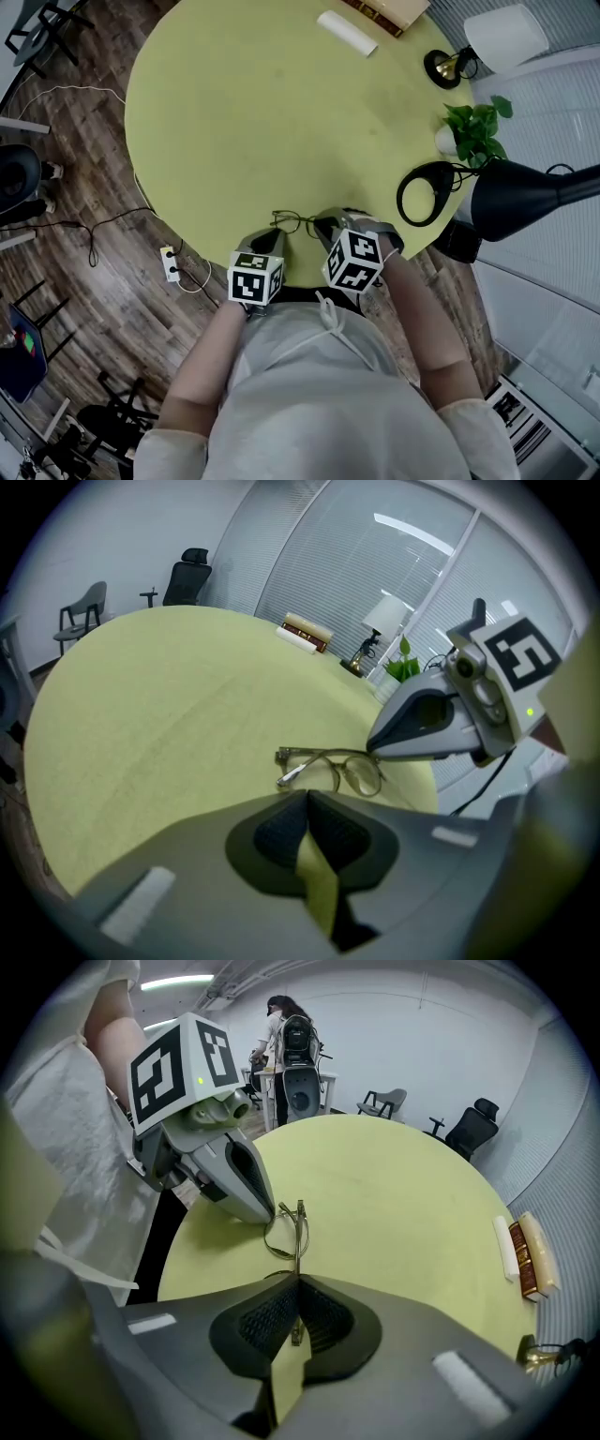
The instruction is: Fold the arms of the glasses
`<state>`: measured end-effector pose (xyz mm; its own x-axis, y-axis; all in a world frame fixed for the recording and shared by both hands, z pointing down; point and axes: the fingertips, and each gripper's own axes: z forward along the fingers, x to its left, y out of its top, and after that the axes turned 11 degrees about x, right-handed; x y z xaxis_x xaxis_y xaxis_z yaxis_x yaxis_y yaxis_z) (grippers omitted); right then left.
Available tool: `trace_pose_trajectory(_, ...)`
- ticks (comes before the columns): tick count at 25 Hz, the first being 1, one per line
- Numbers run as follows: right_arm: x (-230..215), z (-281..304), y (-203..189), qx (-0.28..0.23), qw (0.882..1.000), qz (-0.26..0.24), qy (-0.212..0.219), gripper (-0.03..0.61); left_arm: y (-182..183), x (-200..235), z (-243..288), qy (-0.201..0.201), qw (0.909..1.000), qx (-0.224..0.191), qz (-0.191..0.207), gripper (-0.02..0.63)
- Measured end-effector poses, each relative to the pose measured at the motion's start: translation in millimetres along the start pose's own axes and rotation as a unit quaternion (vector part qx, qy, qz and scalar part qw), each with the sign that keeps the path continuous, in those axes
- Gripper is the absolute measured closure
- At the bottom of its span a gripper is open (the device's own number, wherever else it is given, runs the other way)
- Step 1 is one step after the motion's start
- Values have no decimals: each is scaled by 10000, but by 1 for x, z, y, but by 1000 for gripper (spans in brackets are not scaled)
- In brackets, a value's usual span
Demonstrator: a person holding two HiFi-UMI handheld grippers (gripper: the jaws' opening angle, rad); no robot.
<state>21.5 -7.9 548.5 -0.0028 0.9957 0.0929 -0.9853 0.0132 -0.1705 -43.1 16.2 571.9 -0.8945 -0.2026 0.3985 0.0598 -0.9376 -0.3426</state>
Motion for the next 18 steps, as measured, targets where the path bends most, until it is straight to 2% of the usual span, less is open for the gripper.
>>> trace_pose_trajectory(4,-2,0,1,-71,10000,51,-7,578,0,0,1,-32,10000,20,-7,607)
trace_pose_trajectory(8,-7,-6,2,-248,9992,249,-200,578,-1,1,-3,-89,10000,-10,-25,607)
trace_pose_trajectory(11,-13,-20,1,-460,9972,432,-390,578,11,-3,-22,-133,9991,-396,88,607)
trace_pose_trajectory(14,-25,-42,1,-842,9906,876,-633,578,36,-9,-48,15,9951,-860,495,607)
trace_pose_trajectory(18,-44,-78,2,-1450,9710,1543,-1105,578,84,-23,-93,352,9804,-1605,1087,607)
